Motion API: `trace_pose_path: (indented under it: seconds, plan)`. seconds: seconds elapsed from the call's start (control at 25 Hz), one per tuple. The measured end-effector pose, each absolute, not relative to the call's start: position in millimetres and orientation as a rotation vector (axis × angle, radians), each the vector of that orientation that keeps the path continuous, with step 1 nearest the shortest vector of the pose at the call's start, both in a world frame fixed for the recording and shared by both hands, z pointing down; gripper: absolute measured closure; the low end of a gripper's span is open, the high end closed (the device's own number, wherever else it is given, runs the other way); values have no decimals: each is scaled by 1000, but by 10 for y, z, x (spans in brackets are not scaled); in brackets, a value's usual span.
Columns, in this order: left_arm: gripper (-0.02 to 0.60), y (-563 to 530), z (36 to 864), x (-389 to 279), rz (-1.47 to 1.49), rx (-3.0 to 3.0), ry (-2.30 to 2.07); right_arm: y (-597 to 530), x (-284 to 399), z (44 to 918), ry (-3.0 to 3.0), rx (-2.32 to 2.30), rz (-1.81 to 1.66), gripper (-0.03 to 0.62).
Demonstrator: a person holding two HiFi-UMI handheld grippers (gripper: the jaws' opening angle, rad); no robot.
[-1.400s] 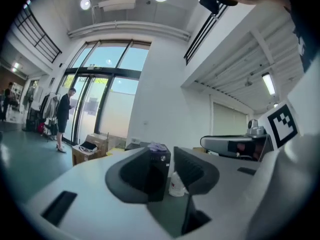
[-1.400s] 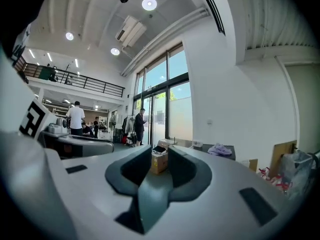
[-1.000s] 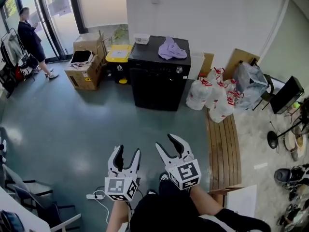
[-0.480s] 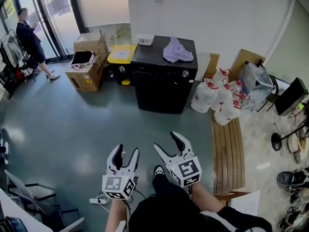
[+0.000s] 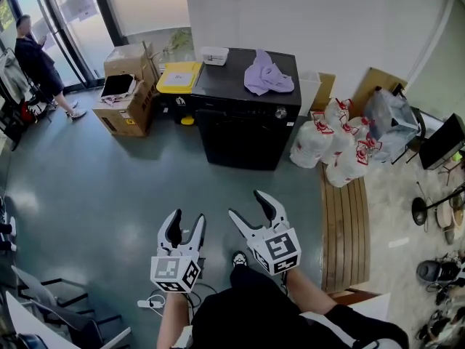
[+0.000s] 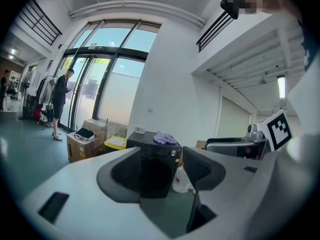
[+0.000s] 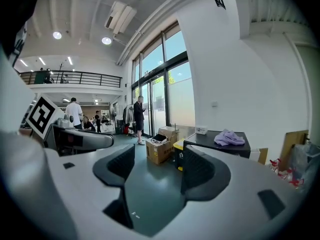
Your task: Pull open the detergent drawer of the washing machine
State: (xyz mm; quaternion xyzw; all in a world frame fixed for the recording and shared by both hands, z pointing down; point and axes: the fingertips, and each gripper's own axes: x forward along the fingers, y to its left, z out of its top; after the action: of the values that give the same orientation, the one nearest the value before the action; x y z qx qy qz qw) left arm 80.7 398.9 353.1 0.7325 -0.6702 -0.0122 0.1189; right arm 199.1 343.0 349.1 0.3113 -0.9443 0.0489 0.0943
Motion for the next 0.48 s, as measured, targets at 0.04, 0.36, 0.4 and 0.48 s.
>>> trace_pose_path:
  seconds: [0.04,0.36,0.4,0.48]
  plan:
    - [325,3902,3544,810,-31,2140,-1956,3337,1990,3508,-2800,924,152,278]
    - [325,3229,3672,863,10,2120,-1933,2636,2057,3674,-2797,938,222,278]
    - [325,3157,3696,856,18,2117,-1928,2561,2059,3698,-2794,944,232,278]
    - [325,3027,3740,837,29,2113,-1916,2434,2066,3744,-2791,959,246,278]
